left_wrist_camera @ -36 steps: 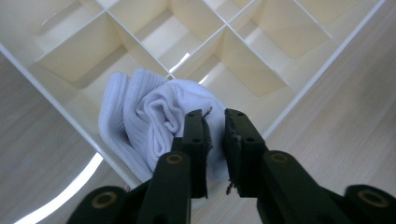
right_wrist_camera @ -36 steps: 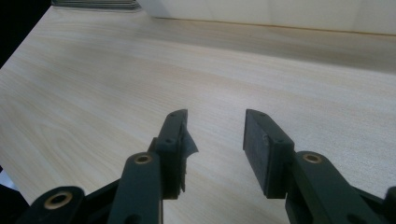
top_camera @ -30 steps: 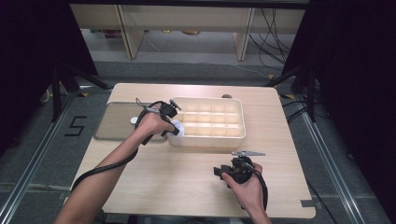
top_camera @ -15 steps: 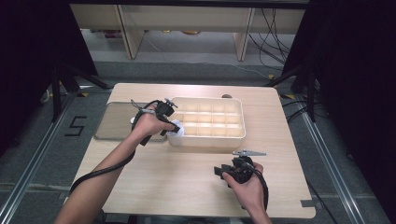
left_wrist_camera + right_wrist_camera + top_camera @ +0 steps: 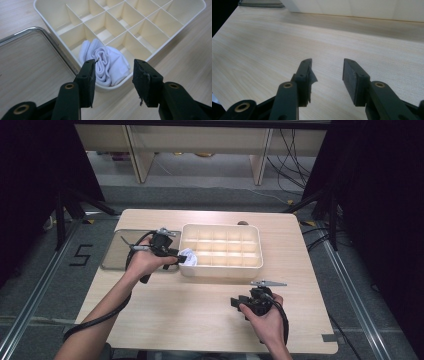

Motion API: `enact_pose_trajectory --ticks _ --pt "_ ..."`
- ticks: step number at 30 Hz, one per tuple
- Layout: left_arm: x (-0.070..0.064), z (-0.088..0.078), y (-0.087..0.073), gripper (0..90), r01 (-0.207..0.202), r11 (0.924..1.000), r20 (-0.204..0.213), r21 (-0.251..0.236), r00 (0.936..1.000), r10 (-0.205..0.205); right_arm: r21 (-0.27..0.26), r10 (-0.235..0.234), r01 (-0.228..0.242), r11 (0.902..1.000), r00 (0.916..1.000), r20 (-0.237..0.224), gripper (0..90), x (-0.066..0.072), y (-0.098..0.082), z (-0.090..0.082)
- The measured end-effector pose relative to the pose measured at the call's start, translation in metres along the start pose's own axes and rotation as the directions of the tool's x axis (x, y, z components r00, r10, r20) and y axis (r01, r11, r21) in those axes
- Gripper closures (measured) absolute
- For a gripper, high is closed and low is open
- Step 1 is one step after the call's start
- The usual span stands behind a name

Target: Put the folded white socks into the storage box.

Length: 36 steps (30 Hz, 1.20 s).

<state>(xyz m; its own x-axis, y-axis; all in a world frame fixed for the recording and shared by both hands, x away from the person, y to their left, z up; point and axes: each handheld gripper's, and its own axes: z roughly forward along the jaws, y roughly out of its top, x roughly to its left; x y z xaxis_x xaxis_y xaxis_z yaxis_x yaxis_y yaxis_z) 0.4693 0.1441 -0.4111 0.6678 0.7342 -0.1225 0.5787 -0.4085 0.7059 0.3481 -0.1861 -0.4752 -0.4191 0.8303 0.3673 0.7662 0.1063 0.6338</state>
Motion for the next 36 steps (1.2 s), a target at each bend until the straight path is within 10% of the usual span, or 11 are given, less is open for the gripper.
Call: enact_pose_trajectory --ticks 21,23,35,36 --pt "-0.02 -0.016 -0.103 37.5 0.059 0.9751 -0.056 -0.214 0.9958 -0.073 0.009 0.018 -0.018 0.9998 0.9998 0.009 59.0 -0.003 -0.002 0.001" --pt "-0.02 -0.016 -0.107 37.4 0.061 0.975 -0.059 -0.214 0.9954 -0.075 0.025 0.073 -0.073 0.997 0.9973 -0.003 59.0 0.0 -0.002 -0.001" --pt "-0.027 0.002 -0.161 37.0 0.074 0.9567 -0.103 -0.282 0.9889 -0.107 0.017 0.012 -0.012 0.9998 0.9999 0.01 58.4 -0.007 -0.004 0.001" --pt "-0.027 0.001 -0.162 37.1 0.081 0.9531 -0.1 -0.292 0.9884 -0.115 0.041 0.083 -0.083 0.9957 0.9965 0.007 58.2 -0.002 -0.004 -0.001"
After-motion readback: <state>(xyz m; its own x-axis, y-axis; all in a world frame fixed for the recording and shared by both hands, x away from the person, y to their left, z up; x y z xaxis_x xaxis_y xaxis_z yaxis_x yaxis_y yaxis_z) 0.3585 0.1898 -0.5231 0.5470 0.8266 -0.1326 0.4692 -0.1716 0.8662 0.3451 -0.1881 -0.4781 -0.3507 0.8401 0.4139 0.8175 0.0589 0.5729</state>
